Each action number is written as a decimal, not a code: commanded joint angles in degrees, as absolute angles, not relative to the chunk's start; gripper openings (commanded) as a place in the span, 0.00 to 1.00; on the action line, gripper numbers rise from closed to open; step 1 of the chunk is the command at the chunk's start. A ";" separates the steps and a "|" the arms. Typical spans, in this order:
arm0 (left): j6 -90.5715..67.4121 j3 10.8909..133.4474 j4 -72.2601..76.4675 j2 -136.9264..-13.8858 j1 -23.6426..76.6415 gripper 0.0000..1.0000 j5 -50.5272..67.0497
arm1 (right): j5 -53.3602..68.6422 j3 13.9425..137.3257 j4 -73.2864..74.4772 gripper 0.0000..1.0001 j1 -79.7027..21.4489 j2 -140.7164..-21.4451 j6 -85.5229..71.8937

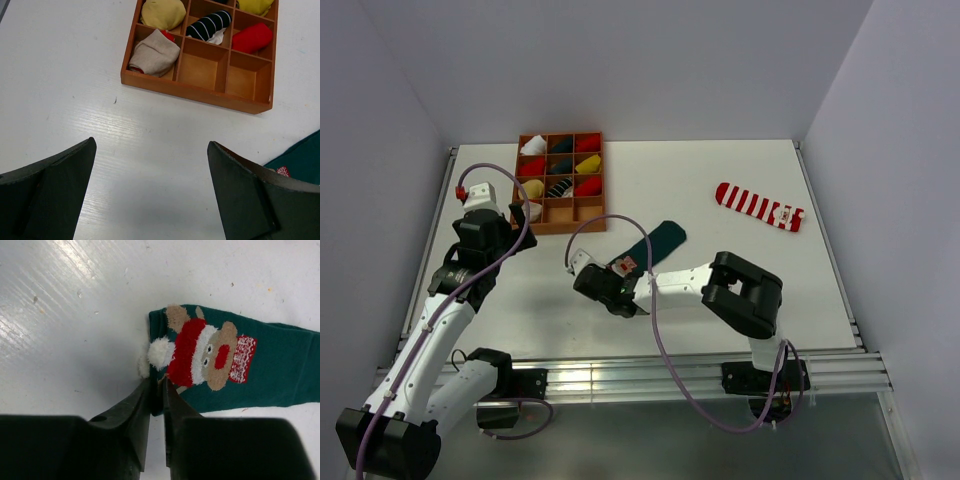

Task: Roll the socks
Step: Roll the sock at the center of the board.

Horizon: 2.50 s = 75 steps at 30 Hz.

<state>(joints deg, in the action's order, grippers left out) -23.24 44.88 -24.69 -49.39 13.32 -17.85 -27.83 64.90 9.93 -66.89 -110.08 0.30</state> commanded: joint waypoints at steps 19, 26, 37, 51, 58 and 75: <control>-34.08 46.06 -23.91 -50.53 16.17 0.95 -5.54 | 1.21 60.48 4.58 0.00 -56.96 -104.68 -10.45; -42.00 40.70 -18.03 -53.52 22.75 0.95 -3.60 | 20.63 56.43 -2.80 0.00 -48.35 -104.85 -19.32; -49.21 35.16 -8.97 -60.37 29.88 0.86 -4.75 | 43.14 49.32 -22.48 0.00 -38.24 -112.93 -35.32; -55.19 32.96 -0.53 -72.06 32.87 0.49 -2.90 | 41.49 48.34 -21.36 0.00 -36.21 -113.82 -35.42; -56.95 34.98 1.15 -80.05 33.22 0.25 -2.81 | 39.64 48.08 -20.04 0.00 -36.21 -112.59 -34.37; -56.42 34.81 4.30 -88.52 34.37 0.16 -1.85 | 39.46 47.99 -20.21 0.00 -36.21 -112.50 -34.45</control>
